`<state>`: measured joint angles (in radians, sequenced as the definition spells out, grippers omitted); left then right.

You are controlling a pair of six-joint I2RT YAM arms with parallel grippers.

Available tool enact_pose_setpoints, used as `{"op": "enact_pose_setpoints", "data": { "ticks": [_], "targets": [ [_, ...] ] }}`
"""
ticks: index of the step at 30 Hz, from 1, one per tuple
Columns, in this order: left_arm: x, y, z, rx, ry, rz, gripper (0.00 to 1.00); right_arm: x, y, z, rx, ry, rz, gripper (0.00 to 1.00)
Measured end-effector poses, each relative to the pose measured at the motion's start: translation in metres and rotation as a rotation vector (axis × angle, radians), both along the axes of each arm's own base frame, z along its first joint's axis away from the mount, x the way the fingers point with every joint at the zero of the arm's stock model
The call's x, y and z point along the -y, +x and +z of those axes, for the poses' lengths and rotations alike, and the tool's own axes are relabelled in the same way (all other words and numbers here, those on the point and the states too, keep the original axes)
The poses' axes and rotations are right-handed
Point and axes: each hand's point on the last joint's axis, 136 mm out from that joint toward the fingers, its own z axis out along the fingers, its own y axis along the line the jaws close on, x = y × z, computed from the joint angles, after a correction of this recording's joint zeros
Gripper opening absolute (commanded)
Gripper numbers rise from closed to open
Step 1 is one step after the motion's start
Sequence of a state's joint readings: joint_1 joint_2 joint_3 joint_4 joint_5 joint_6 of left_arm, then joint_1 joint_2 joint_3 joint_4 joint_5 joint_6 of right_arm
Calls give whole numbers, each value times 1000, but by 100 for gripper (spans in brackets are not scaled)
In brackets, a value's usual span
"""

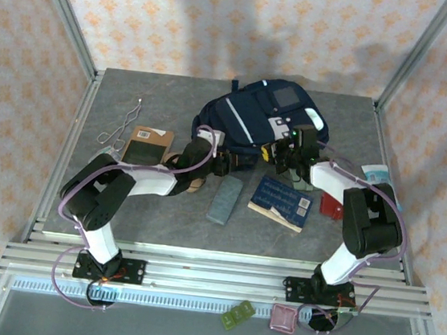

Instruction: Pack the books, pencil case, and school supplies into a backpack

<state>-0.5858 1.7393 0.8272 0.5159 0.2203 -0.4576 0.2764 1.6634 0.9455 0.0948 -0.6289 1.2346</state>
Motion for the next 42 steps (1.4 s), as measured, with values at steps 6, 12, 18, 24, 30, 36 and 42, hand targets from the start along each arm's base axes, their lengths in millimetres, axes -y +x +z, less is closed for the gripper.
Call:
{"op": "enact_pose_setpoints", "data": {
  "ticks": [6, 12, 18, 24, 30, 36, 42],
  "targets": [
    [1, 7, -13, 8, 54, 16, 33, -1, 0, 1, -2, 6, -4, 0],
    [-2, 11, -18, 25, 94, 19, 0, -2, 0, 2, -4, 12, -3, 0],
    [-8, 15, -16, 36, 109, 7, 0, -3, -1, 5, 3, 13, 1, 0],
    [-29, 15, -1, 47, 160, 35, 0, -1, 0, 10, 19, 17, 6, 0],
    [-44, 16, -1, 46, 228, 71, 0, 11, 1, 25, 58, 17, -1, 0],
    [-42, 16, 4, 48, 256, 43, 0, 21, -1, 26, 74, 3, 16, 0],
    [-37, 3, 20, 53, 252, -28, 0, 31, 1, 17, 72, -22, 36, 0]
  ]
}}
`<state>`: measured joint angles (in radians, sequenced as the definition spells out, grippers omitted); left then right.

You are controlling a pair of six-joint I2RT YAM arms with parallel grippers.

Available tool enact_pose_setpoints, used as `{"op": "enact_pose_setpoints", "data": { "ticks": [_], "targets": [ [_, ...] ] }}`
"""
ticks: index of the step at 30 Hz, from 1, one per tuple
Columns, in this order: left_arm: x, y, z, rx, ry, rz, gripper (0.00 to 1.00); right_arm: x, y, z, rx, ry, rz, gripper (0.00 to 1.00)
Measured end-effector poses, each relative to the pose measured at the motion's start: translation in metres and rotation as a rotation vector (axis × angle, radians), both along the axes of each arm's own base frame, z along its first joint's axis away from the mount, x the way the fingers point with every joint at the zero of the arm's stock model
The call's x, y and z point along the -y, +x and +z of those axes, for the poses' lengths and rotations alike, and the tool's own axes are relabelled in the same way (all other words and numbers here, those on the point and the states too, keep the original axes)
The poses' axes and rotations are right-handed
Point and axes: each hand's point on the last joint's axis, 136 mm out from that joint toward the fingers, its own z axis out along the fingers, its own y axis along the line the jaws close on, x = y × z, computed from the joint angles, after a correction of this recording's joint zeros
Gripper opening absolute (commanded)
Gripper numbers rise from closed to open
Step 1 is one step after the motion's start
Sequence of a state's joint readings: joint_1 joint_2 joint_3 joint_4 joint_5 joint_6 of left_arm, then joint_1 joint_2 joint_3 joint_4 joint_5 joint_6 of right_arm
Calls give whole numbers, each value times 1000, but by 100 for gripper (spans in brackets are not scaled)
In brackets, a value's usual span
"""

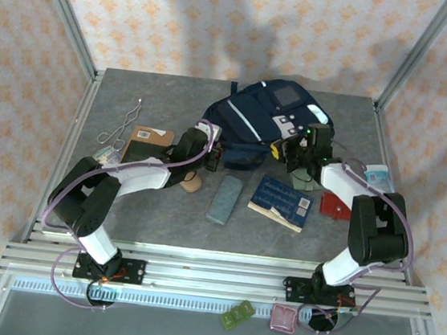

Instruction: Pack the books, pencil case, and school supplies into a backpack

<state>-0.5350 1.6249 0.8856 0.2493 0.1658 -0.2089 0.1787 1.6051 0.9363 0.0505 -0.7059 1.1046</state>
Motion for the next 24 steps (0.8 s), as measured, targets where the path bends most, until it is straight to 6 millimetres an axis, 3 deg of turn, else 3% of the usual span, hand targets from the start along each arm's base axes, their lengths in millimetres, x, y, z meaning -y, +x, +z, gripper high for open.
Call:
{"op": "enact_pose_setpoints", "data": {
  "ticks": [7, 11, 15, 21, 22, 23, 24],
  "targets": [
    [13, -19, 11, -11, 21, -68, 0, 12, 11, -33, -79, -40, 0, 2],
    [33, -28, 19, 0, 12, -114, 0, 26, 18, -49, -120, -76, -15, 34],
    [55, -33, 29, 11, -15, -153, 0, 37, 24, -49, -90, -124, -24, 44],
    [53, -30, 25, -7, -29, -130, 0, 42, 14, -33, -48, -148, -23, 52],
    [52, -29, 25, -8, -31, -126, 6, 42, 11, -28, -37, -148, -21, 54],
    [51, -28, 25, -10, -33, -122, 24, 42, 8, -23, -26, -147, -20, 55],
    [51, -28, 25, -12, -34, -119, 30, 41, 5, -18, -14, -145, -19, 57]
  ]
}}
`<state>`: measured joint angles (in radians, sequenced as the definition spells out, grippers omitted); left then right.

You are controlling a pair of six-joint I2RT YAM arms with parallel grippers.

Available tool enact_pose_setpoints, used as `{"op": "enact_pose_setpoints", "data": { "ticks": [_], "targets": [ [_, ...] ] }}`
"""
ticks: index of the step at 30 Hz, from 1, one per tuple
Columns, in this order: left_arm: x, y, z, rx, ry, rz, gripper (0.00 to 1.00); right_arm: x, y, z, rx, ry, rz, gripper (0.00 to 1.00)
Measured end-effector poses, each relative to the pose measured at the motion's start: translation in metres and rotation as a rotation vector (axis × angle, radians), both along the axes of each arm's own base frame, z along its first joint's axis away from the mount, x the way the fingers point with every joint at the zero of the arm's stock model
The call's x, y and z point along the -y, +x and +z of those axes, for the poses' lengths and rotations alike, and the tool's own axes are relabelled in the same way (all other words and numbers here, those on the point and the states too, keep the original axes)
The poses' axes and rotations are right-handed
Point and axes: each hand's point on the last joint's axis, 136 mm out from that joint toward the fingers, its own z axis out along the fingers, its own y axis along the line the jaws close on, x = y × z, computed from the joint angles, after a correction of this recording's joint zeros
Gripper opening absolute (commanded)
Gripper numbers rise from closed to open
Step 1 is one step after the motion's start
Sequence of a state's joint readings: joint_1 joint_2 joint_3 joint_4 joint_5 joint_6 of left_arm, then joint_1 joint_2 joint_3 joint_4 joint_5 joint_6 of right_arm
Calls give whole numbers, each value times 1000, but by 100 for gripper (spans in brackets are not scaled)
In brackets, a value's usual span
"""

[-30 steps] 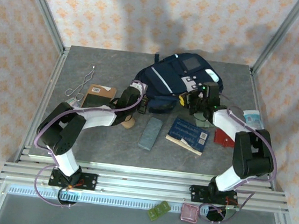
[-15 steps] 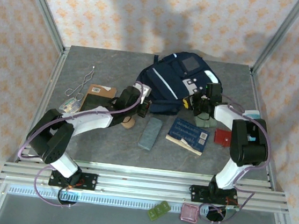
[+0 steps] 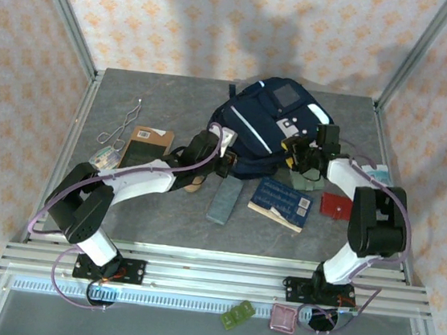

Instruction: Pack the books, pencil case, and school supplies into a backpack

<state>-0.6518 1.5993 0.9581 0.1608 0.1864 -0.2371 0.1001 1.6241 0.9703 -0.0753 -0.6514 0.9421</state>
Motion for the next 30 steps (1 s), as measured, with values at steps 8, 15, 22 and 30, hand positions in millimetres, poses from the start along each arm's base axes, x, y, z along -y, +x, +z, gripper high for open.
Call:
{"op": "enact_pose_setpoints", "data": {
  "ticks": [8, 15, 22, 30],
  "targets": [
    [-10, -7, -22, -49, -28, 45, 66, -25, -34, 7, -19, 38, 46, 52],
    [-16, -9, -32, -70, -48, 59, 63, -49, -46, -2, -89, 74, 74, 52],
    [-15, -9, -32, -75, -60, 55, 59, -68, -51, -30, -192, 104, 89, 51],
    [-2, -11, -43, -126, -84, -11, 63, -75, -50, -42, -233, 122, 86, 7]
  ]
}}
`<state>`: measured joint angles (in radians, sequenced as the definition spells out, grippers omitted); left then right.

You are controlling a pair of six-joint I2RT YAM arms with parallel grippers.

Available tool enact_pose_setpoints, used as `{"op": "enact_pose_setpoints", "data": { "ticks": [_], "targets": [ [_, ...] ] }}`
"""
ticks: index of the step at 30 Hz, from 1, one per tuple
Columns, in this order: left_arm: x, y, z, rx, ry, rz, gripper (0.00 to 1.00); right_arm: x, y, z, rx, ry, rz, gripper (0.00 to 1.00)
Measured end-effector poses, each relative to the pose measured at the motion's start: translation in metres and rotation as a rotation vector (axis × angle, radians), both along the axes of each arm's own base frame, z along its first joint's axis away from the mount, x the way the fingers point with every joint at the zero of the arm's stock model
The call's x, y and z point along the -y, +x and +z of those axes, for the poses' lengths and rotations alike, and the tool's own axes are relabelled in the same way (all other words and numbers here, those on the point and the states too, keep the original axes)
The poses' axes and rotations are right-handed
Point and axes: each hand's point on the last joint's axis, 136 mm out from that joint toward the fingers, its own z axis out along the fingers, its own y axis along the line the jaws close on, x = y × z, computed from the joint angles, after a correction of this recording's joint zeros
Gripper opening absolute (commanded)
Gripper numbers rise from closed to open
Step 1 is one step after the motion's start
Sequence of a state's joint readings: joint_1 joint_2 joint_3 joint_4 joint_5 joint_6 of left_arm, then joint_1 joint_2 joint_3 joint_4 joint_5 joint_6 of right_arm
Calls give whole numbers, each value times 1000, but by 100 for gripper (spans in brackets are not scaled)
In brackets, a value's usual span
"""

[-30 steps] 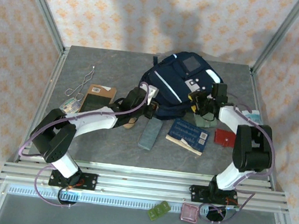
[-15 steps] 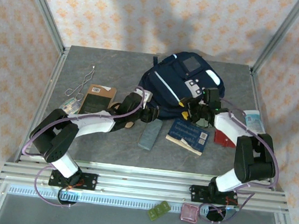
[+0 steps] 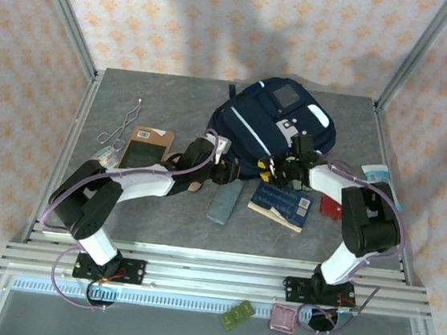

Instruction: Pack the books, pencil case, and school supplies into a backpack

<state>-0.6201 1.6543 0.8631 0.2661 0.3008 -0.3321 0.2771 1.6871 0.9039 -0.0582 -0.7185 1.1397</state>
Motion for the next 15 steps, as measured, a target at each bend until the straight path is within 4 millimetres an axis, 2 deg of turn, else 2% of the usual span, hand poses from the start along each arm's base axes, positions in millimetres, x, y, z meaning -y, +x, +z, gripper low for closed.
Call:
{"op": "enact_pose_setpoints", "data": {
  "ticks": [1, 2, 5, 13, 15],
  "targets": [
    [2, 2, -2, -6, -2, -6, 63, -1, 2, -1, -4, 3, -3, 1],
    [4, 4, -3, -12, -5, -10, 63, -2, 3, -3, -10, 7, -5, 0],
    [5, 9, -5, -23, -15, -17, 64, -4, 7, -3, -14, 12, -6, 0],
    [4, 19, -5, -27, -26, -13, 64, -6, 13, 11, 14, 28, -7, 0],
    [2, 22, -8, -26, -12, 2, 60, -7, 13, 14, 16, 34, -11, 0]
  ]
}}
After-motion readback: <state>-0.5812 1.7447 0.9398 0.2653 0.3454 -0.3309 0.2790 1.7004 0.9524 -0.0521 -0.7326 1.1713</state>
